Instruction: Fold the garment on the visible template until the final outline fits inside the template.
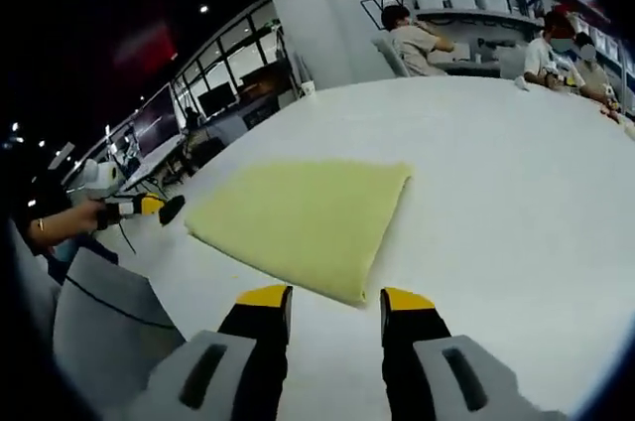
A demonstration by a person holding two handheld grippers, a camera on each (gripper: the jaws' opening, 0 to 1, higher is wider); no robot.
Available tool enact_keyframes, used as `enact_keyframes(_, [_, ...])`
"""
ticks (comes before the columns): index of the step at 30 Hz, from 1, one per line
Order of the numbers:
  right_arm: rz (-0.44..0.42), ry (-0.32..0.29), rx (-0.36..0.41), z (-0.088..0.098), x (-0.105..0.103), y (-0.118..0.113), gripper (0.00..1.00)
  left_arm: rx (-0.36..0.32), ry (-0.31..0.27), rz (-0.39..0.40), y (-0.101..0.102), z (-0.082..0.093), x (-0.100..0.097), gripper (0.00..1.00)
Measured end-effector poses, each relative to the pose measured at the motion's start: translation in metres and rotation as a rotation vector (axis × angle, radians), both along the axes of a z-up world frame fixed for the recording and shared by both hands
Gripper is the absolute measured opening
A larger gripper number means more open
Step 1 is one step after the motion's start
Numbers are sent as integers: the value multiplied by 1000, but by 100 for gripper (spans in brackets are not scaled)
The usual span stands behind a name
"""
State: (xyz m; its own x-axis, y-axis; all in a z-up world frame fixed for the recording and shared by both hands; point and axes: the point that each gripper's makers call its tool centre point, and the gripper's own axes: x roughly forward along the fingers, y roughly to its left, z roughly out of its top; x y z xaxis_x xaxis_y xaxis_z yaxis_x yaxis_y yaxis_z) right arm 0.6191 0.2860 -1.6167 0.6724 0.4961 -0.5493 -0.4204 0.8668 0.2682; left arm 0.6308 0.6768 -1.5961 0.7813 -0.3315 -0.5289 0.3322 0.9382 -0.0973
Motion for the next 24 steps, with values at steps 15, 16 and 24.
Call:
enact_keyframes(15, [-63, -110, 18, 26, -6, 26, 70, -38, -144, 59, -14, 26, -20, 65])
enact_keyframes(16, [-68, -117, -7, 24, -7, 22, 73, -63, -135, 67, -14, 24, -20, 67])
enact_keyframes(24, [-61, -180, -87, 33, -11, 26, 77, 17, -77, 49, -14, 7, -23, 69])
